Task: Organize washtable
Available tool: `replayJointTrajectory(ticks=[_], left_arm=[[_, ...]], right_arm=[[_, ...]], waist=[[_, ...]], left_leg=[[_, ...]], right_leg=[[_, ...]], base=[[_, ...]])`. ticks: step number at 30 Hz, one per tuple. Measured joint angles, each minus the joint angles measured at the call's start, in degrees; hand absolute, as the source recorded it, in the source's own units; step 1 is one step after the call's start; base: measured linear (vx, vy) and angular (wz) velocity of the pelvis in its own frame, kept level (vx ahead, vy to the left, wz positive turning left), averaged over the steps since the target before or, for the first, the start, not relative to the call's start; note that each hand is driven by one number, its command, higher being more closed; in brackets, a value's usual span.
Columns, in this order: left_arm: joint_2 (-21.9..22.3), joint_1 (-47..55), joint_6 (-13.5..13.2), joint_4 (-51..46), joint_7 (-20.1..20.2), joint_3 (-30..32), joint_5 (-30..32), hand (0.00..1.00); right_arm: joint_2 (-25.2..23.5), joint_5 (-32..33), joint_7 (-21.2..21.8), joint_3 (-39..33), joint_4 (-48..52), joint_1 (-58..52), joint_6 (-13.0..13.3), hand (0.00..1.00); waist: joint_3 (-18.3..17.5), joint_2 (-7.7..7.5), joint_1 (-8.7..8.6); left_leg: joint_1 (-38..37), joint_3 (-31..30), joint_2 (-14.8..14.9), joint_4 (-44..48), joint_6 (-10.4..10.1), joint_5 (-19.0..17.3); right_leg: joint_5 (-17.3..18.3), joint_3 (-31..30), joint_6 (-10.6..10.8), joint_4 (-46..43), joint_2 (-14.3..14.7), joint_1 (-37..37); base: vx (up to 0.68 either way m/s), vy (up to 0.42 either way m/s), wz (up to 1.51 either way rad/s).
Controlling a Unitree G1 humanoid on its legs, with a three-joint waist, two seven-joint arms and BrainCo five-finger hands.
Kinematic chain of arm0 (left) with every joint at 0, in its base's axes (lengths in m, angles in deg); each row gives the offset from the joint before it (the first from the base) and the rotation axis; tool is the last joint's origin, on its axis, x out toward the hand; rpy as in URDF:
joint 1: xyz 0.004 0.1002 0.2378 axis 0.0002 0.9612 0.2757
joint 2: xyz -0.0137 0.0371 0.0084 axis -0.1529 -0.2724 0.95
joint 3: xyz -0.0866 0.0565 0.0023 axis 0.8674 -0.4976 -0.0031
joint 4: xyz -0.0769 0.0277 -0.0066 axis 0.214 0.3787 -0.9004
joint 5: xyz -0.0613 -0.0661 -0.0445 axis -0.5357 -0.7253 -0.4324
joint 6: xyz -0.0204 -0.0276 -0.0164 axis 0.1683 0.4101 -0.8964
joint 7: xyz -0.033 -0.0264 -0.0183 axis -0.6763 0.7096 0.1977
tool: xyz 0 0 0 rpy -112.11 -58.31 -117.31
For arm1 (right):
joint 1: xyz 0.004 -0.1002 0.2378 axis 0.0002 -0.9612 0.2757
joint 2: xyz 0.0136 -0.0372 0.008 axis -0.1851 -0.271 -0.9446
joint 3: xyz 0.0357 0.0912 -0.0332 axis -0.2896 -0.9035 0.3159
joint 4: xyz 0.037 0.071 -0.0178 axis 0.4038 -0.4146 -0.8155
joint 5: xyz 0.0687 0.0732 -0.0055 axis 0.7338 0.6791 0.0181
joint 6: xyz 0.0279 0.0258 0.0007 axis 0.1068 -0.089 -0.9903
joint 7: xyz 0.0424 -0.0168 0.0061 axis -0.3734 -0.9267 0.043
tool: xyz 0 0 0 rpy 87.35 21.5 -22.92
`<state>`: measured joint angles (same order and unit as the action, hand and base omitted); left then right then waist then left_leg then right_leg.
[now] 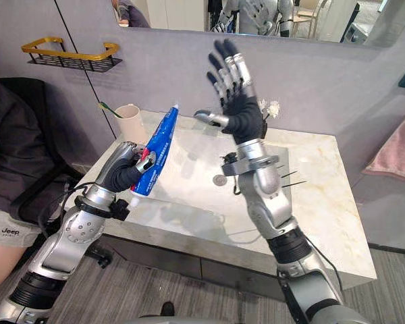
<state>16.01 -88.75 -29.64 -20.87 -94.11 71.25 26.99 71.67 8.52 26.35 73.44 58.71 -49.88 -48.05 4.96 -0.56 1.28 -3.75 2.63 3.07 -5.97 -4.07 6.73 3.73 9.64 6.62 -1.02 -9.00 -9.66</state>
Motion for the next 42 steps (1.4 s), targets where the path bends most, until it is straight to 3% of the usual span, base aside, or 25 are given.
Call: replayJointTrajectory(ticks=[6,17,26,35,36,42], left_arm=[[3.04,0.00,-0.18,-3.77,-4.00,-1.58,2.32,1.00],[5.46,0.06,1.38,-2.26,-4.94,-6.67,3.71,1.00],[5.30,0.05,1.58,0.44,-4.16,-11.31,1.84,1.00],[3.43,0.14,0.94,4.07,-1.19,-14.73,1.65,1.00],[3.06,0.15,0.80,4.10,-1.22,-14.71,1.64,1.00],[1.39,0.14,-0.28,4.32,-1.21,-14.68,1.65,1.00]], right_arm=[[-2.79,0.62,-0.04,3.07,-5.10,-0.62,-1.44,0.00],[-5.01,6.18,0.23,4.36,-9.27,-2.05,-1.50,0.00],[-5.02,11.16,0.63,6.48,-10.69,-2.03,-1.46,0.00],[-3.78,22.38,6.92,11.29,-11.21,0.66,-3.34,0.00],[-3.40,23.25,6.96,12.01,-11.22,1.05,-3.40,1.00],[-1.87,24.28,8.00,13.80,-11.21,2.19,-4.51,1.00]], waist=[[0.40,0.52,0.09],[0.41,0.43,0.69],[0.43,0.38,0.96],[0.73,-0.13,1.07],[0.81,-0.26,1.08],[0.82,-0.37,1.09]], left_leg=[[0.66,-0.89,0.00,0.00,-0.26,0.57],[1.60,-0.94,0.01,0.22,0.16,1.34],[1.56,-0.91,0.05,0.01,0.20,1.51],[1.57,-0.53,0.26,0.01,0.19,1.51],[1.58,-0.50,0.29,0.02,0.19,1.51],[2.11,-0.01,0.57,0.01,0.11,1.57]], right_leg=[[0.38,1.22,-0.73,0.13,0.06,0.13],[-0.65,1.00,-0.36,0.62,0.18,0.95],[-0.63,0.91,-0.60,0.71,0.16,1.02],[-1.11,0.49,-0.58,1.30,0.38,1.02],[-1.15,0.46,-0.56,1.30,0.40,1.03],[-1.41,-0.16,-0.59,1.27,0.62,1.89]], base=[[-0.05,-0.004,0.09],[0.00,-0.005,-0.01],[-0.03,-0.007,0.00],[0.00,-0.003,-0.01],[0.00,0.000,0.00],[0.00,-0.002,-0.04]])
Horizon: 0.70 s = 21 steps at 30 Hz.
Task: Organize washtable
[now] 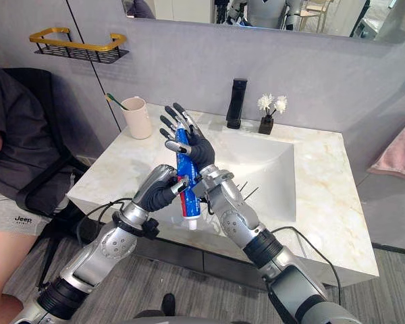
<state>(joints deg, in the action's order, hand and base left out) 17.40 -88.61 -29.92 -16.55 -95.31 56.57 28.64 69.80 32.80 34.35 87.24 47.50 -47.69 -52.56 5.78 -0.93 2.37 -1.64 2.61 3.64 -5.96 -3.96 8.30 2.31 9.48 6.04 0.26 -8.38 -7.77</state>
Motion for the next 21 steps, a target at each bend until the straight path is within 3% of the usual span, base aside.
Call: replayJointTrajectory(ticks=[20,21], left_arm=[[-1.71,-0.54,-1.85,1.23,0.15,1.92,2.49,1.00],[-1.66,-0.54,-1.93,1.23,0.15,2.23,2.54,0.00]], right_arm=[[-1.07,-0.17,-0.09,-0.93,-0.01,-0.36,0.00,1.00],[-1.38,-0.27,-0.19,-1.57,-0.01,-0.65,0.02,1.00]], waist=[[0.00,-0.01,-0.09],[-0.01,-0.01,-0.06]], left_leg=[[0.66,-0.83,0.18,-0.01,-0.18,0.38],[0.67,-0.85,0.18,-0.01,-0.18,0.38]], right_leg=[[-0.08,0.82,-0.08,-0.04,0.27,0.22],[-0.08,0.84,-0.08,-0.04,0.27,0.21]], base=[[0.00,-0.001,0.01],[0.00,0.000,0.00]])
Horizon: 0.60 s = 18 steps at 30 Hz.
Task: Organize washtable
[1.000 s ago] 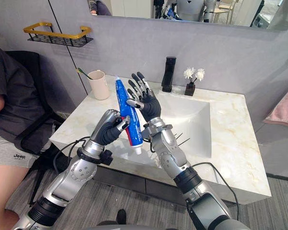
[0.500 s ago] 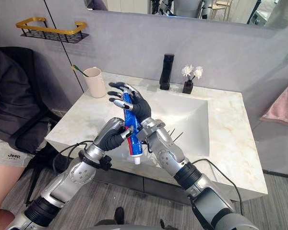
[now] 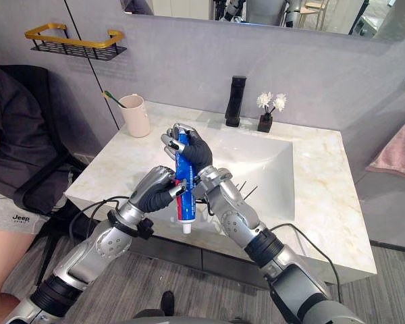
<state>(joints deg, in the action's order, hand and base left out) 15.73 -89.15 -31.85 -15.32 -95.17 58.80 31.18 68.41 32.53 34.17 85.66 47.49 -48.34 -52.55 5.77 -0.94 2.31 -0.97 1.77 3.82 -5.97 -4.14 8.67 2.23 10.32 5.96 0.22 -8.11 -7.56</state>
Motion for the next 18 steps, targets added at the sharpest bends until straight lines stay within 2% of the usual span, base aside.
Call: replayJointTrajectory(ticks=[7,8,12,18], left_arm=[[3.17,0.00,0.53,0.00,-1.12,7.14,1.95,0.00],[3.54,0.01,0.66,0.00,-1.73,7.80,1.95,0.00],[5.22,0.10,3.67,-0.05,-7.30,18.76,1.84,0.00],[5.97,2.00,4.35,-2.46,-10.64,24.07,1.72,0.00]], right_arm=[[-2.31,-6.43,-2.59,-6.84,0.25,-1.14,1.24,1.00],[-2.42,-6.65,-2.83,-7.40,0.28,-1.33,1.51,1.00],[-0.92,-9.35,-5.25,-14.74,2.54,-4.18,3.07,1.00],[0.71,-13.36,-7.69,-21.55,7.63,-4.77,5.95,1.00]], waist=[[-0.01,-0.01,0.00],[-0.01,-0.01,0.01],[-0.05,-0.06,0.11],[-0.14,-0.03,-0.20]], left_leg=[[0.01,-0.06,0.00,0.00,0.02,0.02],[0.01,-0.07,0.00,0.00,0.02,0.02],[0.01,-0.12,-0.03,0.01,0.02,0.02],[0.00,-0.06,-0.04,0.01,0.00,0.00]], right_leg=[[-0.01,0.09,0.01,-0.01,0.00,-0.06],[-0.01,0.11,0.01,-0.01,0.00,-0.07],[-0.01,0.18,0.02,0.07,-0.01,-0.16],[-0.02,0.17,0.02,0.44,-0.01,-0.31]], base=[[0.00,0.000,0.00],[0.00,0.000,0.00],[0.00,0.000,0.00],[0.00,0.000,0.00]])
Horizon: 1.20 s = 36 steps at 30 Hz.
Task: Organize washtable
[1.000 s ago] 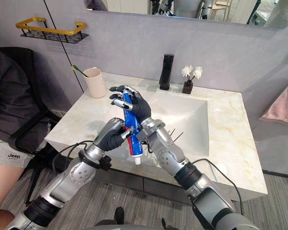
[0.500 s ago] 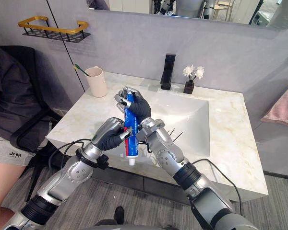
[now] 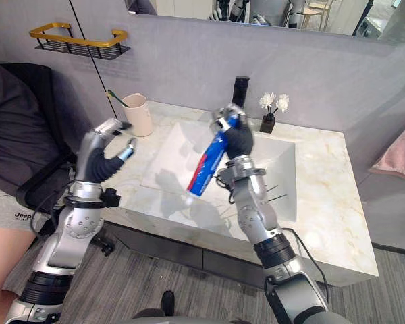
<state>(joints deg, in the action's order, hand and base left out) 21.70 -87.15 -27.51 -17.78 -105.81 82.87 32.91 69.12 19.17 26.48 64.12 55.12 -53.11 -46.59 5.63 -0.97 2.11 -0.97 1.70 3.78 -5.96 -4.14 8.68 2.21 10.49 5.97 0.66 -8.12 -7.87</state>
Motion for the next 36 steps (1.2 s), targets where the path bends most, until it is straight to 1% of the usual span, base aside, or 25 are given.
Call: replayJointTrajectory(ticks=[3,7,8,9,10,11,12,15,16,18,19,20,21,22,24,26,28,29,30,32,34,35,36], left_arm=[[1.31,1.55,0.01,-1.14,-1.10,3.17,-0.69,0.00],[3.67,4.86,0.01,-1.59,-2.53,10.04,-2.92,0.00],[4.95,6.35,0.01,-1.60,-2.92,12.46,-3.95,0.00],[5.68,7.27,0.01,-1.60,-3.30,13.64,-4.48,0.00],[7.88,9.61,0.01,-1.59,-3.75,16.25,-5.62,0.00],[8.79,10.69,0.01,-1.54,-3.92,17.21,-6.58,0.00],[10.60,13.00,-0.03,-1.24,-4.26,19.06,-8.45,0.00],[14.96,18.43,-0.17,2.90,-4.52,22.63,-12.78,0.00],[15.61,19.23,-0.15,4.35,-4.53,23.01,-13.48,0.00],[17.91,21.40,-0.12,11.41,-2.91,23.93,-17.79,0.00],[18.59,21.83,-0.10,13.13,-2.68,24.31,-18.31,0.00],[19.63,23.02,-0.13,16.52,-1.72,24.78,-20.78,0.00],[20.18,23.69,-0.07,20.64,-0.62,24.88,-23.50,0.00],[20.38,23.83,-0.03,22.95,-0.05,24.88,-24.60,0.00],[20.94,23.97,0.69,31.92,2.44,24.59,-27.00,0.00],[21.25,24.18,1.15,35.83,3.91,23.92,-28.12,0.00],[21.68,24.83,1.68,40.76,6.18,21.12,-29.12,0.00],[21.74,24.83,1.96,41.88,6.91,20.29,-29.12,0.00],[22.11,24.86,2.20,43.69,8.48,18.34,-29.08,0.00],[22.28,24.87,2.20,44.77,9.54,16.08,-29.06,0.00],[21.38,24.75,2.20,46.33,10.69,11.41,-28.95,0.00],[21.36,24.75,2.20,46.38,11.10,10.13,-28.83,0.00],[21.16,24.56,2.17,46.85,11.81,8.43,-28.64,0.00]], right_arm=[[0.04,-1.87,-1.05,-2.26,1.41,-1.59,0.76,1.00],[0.03,-4.78,-2.70,-6.64,1.51,-3.79,0.95,1.00],[0.02,-6.00,-3.28,-8.12,1.58,-4.51,1.07,1.00],[0.02,-6.72,-3.66,-8.74,1.60,-4.77,1.15,1.00],[0.01,-8.48,-4.55,-10.62,2.83,-6.02,1.20,1.00],[-0.01,-9.61,-5.02,-11.25,3.76,-6.63,1.22,1.00],[-0.06,-12.42,-5.60,-12.54,5.46,-7.67,1.30,1.00],[-0.06,-16.96,-6.79,-16.40,8.18,-9.59,1.84,1.00],[-0.06,-17.49,-7.13,-17.20,8.31,-9.79,1.97,1.00],[-0.05,-19.46,-8.04,-20.46,8.31,-10.37,1.99,1.00],[-0.05,-19.91,-8.39,-20.97,8.31,-10.39,1.99,1.00],[-0.04,-20.41,-8.74,-21.63,8.32,-10.38,1.99,1.00],[-0.05,-21.28,-9.09,-22.03,8.32,-10.38,1.98,1.00],[-0.05,-21.94,-9.45,-22.22,8.32,-10.38,1.98,1.00],[-0.07,-23.60,-10.08,-22.80,8.32,-10.38,1.98,1.00],[-0.07,-24.79,-10.49,-22.93,8.36,-10.35,1.98,1.00],[-0.13,-26.39,-11.54,-22.99,8.37,-9.83,1.96,1.00],[-0.13,-26.97,-11.87,-23.00,8.37,-9.47,1.96,1.00],[-0.14,-27.66,-12.54,-22.97,8.36,-7.80,1.94,1.00],[-0.03,-29.10,-13.49,-22.92,8.33,-5.41,1.95,1.00],[0.90,-30.22,-14.61,-22.44,7.72,-1.04,1.94,1.00],[1.44,-31.28,-15.03,-21.93,7.07,1.15,1.93,1.00],[2.70,-32.26,-15.53,-21.03,5.76,4.18,1.99,1.00]], waist=[[-0.02,0.02,0.17],[-0.05,0.02,0.28],[-0.07,0.04,0.34],[-0.08,0.06,0.33],[-0.12,0.09,0.55],[-0.13,0.11,0.59],[-0.18,0.14,0.61],[-1.15,0.27,0.82],[-1.35,0.29,0.95],[-2.08,0.44,1.89],[-2.17,0.46,1.91],[-2.32,0.45,1.94],[-2.33,0.45,1.91],[-2.33,0.45,1.91],[-2.42,0.25,1.96],[-2.65,-0.09,1.99],[-2.86,-0.64,2.07],[-2.90,-0.70,2.10],[-2.90,-0.80,2.35],[-2.89,-0.82,2.60],[-2.86,-0.94,3.60],[-2.81,-1.03,3.71],[-2.71,-1.20,4.35]], left_leg=[[0.00,-0.04,0.00,0.00,-0.01,-0.01],[0.00,-0.21,-0.09,0.00,-0.02,-0.02],[0.00,-0.24,-0.11,-0.01,-0.02,-0.03],[0.00,-0.26,-0.11,-0.01,-0.02,-0.03],[0.00,-0.26,-0.12,-0.01,-0.04,-0.05],[0.00,-0.26,-0.13,-0.01,-0.04,-0.06],[0.02,-0.28,-0.16,-0.02,-0.05,-0.08],[0.36,-0.65,-0.31,-0.03,-0.05,-0.09],[0.43,-0.78,-0.33,-0.03,-0.05,-0.08],[0.76,-1.54,-0.42,-0.03,-0.04,-0.08],[0.83,-1.60,-0.45,-0.03,-0.04,-0.08],[1.06,-1.85,-0.55,-0.03,-0.04,-0.08],[1.21,-2.36,-0.67,-0.03,-0.07,-0.09],[1.29,-2.70,-0.74,-0.03,-0.16,-0.15],[1.58,-3.25,-0.95,-0.04,-0.35,-0.28],[2.28,-3.91,-1.04,-0.03,-0.36,-0.26],[2.91,-5.05,-1.27,-0.03,-0.49,-0.15],[3.06,-5.38,-1.36,-0.02,-0.52,-0.12],[3.48,-6.26,-1.60,-0.01,-0.58,-0.01],[3.81,-6.75,-1.73,-0.01,-0.61,0.06],[4.25,-7.71,-1.74,0.00,-0.54,0.10],[4.55,-8.12,-1.77,0.01,-0.39,0.24],[5.02,-8.84,-1.87,0.02,-0.32,0.45]], right_leg=[[0.00,0.12,0.00,0.25,0.02,-0.17],[-0.03,0.44,0.04,0.59,0.00,-0.51],[-0.03,0.50,0.04,0.65,0.00,-0.58],[-0.03,0.51,0.03,0.68,-0.01,-0.60],[-0.01,0.57,0.02,0.74,0.00,-0.65],[-0.01,0.61,0.01,0.79,-0.01,-0.70],[0.02,0.71,-0.03,0.95,-0.01,-0.80],[0.08,1.32,-0.10,1.38,-0.05,-1.02],[0.16,1.45,-0.19,1.39,-0.05,-1.03],[0.23,1.97,-0.25,1.44,-0.04,-1.03],[0.24,2.12,-0.24,1.43,-0.05,-1.03],[0.27,2.55,-0.21,1.43,-0.09,-1.04],[0.31,3.04,-0.16,1.42,-0.14,-1.16],[0.34,3.28,-0.13,1.43,-0.16,-1.25],[0.62,4.13,0.20,1.48,-0.23,-1.52],[0.71,5.15,0.29,1.57,-0.20,-1.48],[1.08,6.35,0.57,1.56,-0.22,-1.45],[1.14,6.64,0.61,1.55,-0.24,-1.46],[1.22,7.41,0.64,1.57,-0.30,-1.46],[1.21,8.03,0.62,1.59,-0.40,-1.48],[0.98,8.64,0.91,1.61,-0.45,-1.47],[0.99,9.18,0.92,1.63,-0.44,-1.46],[0.99,9.85,0.95,1.67,-0.36,-1.42]], base=[[0.00,0.000,0.00],[0.00,0.000,0.03],[0.00,0.000,0.00],[0.00,0.000,0.00],[0.00,0.000,0.00],[0.00,0.000,0.00],[-0.01,-0.015,0.04],[-0.01,-0.014,0.08],[-0.01,-0.020,0.11],[-0.02,-0.019,0.11],[-0.02,-0.014,0.14],[-0.03,-0.015,0.17],[-0.03,-0.010,0.19],[-0.03,-0.011,0.22],[-0.03,-0.008,0.21],[-0.02,-0.014,0.26],[0.00,-0.022,0.29],[0.01,-0.020,0.25],[0.01,-0.015,0.25],[0.02,-0.014,0.17],[0.03,-0.028,0.16],[0.05,-0.041,0.26],[0.04,-0.035,0.24]])
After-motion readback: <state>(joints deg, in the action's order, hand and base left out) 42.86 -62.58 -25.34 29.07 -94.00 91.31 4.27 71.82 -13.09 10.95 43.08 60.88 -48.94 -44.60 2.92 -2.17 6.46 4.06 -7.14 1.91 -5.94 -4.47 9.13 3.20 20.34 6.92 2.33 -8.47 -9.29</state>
